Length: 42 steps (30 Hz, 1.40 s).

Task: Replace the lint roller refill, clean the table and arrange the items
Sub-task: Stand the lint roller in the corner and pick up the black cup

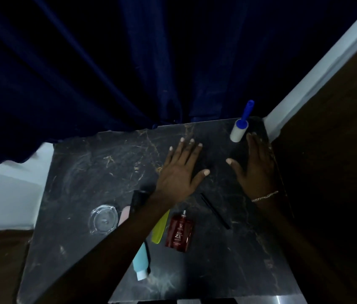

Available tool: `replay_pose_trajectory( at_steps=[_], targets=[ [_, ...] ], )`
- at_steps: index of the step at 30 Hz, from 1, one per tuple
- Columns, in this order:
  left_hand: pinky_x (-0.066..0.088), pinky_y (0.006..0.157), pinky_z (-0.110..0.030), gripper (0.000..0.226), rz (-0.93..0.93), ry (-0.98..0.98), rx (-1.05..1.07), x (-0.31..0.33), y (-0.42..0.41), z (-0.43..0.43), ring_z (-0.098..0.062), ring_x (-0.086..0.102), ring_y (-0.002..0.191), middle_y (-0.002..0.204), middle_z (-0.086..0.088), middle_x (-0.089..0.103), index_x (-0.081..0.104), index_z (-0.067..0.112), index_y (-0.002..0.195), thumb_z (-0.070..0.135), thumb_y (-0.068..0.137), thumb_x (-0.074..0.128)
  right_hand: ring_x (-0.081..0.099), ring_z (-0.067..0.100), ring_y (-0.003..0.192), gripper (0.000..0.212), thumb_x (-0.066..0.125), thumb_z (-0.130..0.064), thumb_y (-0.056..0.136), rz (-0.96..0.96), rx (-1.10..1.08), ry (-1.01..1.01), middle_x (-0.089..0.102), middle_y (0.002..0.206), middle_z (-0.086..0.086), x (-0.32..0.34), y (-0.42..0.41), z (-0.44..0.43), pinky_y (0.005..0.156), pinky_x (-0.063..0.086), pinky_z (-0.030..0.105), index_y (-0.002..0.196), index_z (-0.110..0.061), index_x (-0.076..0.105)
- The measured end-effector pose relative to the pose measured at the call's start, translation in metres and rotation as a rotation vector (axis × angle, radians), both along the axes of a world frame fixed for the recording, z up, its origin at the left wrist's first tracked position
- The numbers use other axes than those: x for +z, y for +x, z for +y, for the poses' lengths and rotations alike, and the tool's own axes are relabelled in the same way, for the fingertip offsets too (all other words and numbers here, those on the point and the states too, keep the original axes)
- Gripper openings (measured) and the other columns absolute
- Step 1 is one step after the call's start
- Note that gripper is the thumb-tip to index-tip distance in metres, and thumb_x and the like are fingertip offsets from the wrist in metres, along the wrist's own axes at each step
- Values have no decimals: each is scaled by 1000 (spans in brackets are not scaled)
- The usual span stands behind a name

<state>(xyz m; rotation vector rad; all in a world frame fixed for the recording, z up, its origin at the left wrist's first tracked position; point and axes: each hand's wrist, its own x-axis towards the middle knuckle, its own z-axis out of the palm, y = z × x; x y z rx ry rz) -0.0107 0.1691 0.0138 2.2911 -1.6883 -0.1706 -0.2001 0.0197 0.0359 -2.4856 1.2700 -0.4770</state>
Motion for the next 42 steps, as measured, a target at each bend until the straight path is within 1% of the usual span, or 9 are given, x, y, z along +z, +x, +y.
replay_pose_trajectory(
  at_steps=[13,16,19,23,26,28,34,38,42],
  targets=[
    [5,130,-47,72,65,65,224,-8,10,172,-20,-6,161,173,0,9,13,28,164,65,104,29,31,23,147,75,54,-55,93,41,236,118,26,162,3,-6,49,149,113,37,46,154,-17,29],
    [15,129,-48,73,137,66,295,-10,17,195,-25,6,161,171,-3,18,18,24,163,64,104,33,36,26,143,74,54,-52,93,66,272,181,30,160,7,-7,63,182,113,37,43,153,-13,33],
    [39,119,-46,70,277,53,383,-10,27,206,-28,34,150,161,-8,37,31,18,158,59,103,44,44,27,135,74,65,-47,89,28,212,384,45,149,11,-11,80,210,111,39,39,148,-9,41],
    [49,104,-43,62,461,86,474,-12,39,200,-31,51,132,145,-13,50,43,16,151,47,99,57,56,30,126,57,71,-41,86,-36,34,794,59,135,17,-24,101,224,103,47,40,129,-6,58],
    [48,104,-41,55,554,115,540,-14,46,188,-34,55,128,138,-16,59,52,12,143,41,97,64,68,29,98,44,69,-48,86,41,-14,823,73,101,13,-32,114,225,87,55,37,96,-6,66],
    [52,100,-42,49,634,117,588,-15,48,182,-35,62,121,128,-17,68,59,9,134,37,95,67,69,29,94,49,63,-54,88,119,1,842,72,93,12,-34,123,225,84,55,36,90,-6,67],
    [52,102,-39,50,816,59,675,-17,55,180,-30,65,121,128,-11,70,58,13,136,26,91,75,65,28,111,48,57,-54,92,175,56,877,70,117,9,-38,135,226,95,52,34,121,-18,67],
    [50,108,-46,78,1037,-59,619,-12,67,178,-27,64,125,131,-9,69,44,16,149,3,81,81,64,24,116,54,75,-23,85,-33,79,805,68,125,7,-31,137,220,93,48,24,134,-14,56],
    [44,113,-50,88,977,-51,555,-11,75,172,-28,56,132,143,-8,58,41,19,151,-3,76,79,63,23,118,67,77,-5,78,-133,72,769,67,127,8,-28,143,218,95,49,26,138,-14,49]
  ],
)
